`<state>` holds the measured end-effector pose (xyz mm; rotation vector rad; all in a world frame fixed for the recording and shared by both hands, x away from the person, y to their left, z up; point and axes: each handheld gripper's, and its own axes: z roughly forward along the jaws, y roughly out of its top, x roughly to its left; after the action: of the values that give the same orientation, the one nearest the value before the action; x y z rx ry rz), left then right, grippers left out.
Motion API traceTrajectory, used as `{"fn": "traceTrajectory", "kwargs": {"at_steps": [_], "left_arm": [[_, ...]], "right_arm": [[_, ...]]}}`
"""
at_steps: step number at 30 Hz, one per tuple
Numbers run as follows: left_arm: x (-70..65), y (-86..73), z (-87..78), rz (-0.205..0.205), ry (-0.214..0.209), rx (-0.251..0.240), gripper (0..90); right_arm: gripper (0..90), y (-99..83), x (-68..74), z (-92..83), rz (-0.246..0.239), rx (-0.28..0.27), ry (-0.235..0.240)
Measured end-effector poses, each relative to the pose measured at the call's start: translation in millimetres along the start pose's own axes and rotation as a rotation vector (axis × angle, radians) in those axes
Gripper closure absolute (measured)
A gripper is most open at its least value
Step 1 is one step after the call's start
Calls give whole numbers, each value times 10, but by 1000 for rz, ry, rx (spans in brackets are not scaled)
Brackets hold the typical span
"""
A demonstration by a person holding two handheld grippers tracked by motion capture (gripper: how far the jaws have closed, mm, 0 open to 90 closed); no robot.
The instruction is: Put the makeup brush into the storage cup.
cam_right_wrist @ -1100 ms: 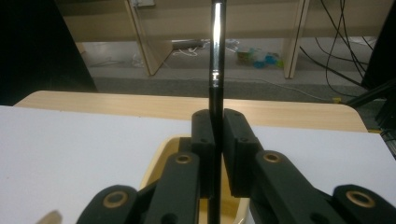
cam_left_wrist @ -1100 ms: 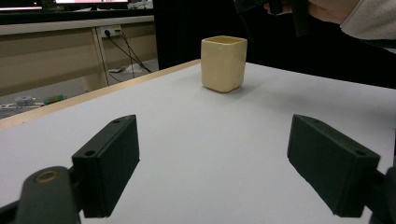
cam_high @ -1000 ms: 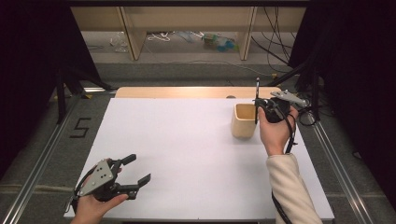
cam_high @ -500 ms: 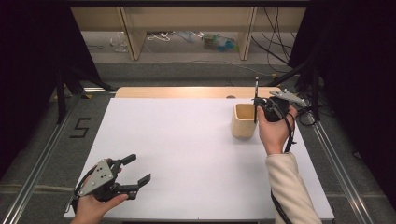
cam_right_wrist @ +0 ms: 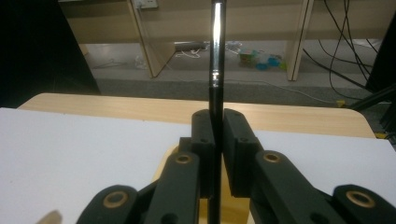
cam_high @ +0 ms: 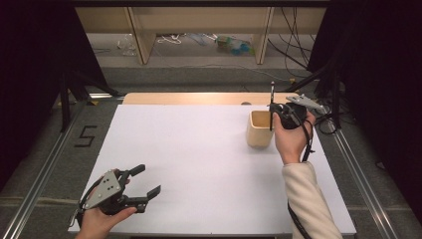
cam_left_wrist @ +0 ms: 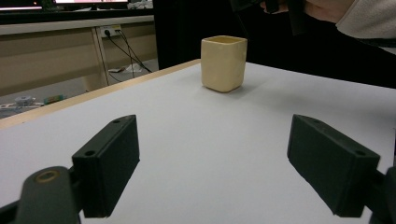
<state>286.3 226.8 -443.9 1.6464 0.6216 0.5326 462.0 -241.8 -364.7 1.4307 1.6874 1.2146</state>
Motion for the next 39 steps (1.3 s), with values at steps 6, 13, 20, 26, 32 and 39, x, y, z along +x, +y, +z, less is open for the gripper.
{"fn": "traceTrajectory", "kwargs": {"at_steps": [6, 13, 20, 26, 32, 39], "left_arm": [[0, -1, 0, 0, 0, 1, 167], [0, 0, 0, 1, 1, 1, 167], [1, -1, -1, 1, 1, 1, 166], [0, 0, -1, 1, 1, 1, 167], [1, 1, 0, 1, -1, -3, 166], [2, -2, 7, -1, -5, -10, 167]], "right_arm": [[841, 2, 6, 15, -3, 2, 3], [841, 9, 13, 31, -10, -2, 5], [841, 16, 22, 46, -10, -4, 6], [841, 24, 28, 47, -3, 0, 11], [841, 19, 30, 65, -13, -3, 8], [841, 31, 44, 73, -7, -3, 11]]}}
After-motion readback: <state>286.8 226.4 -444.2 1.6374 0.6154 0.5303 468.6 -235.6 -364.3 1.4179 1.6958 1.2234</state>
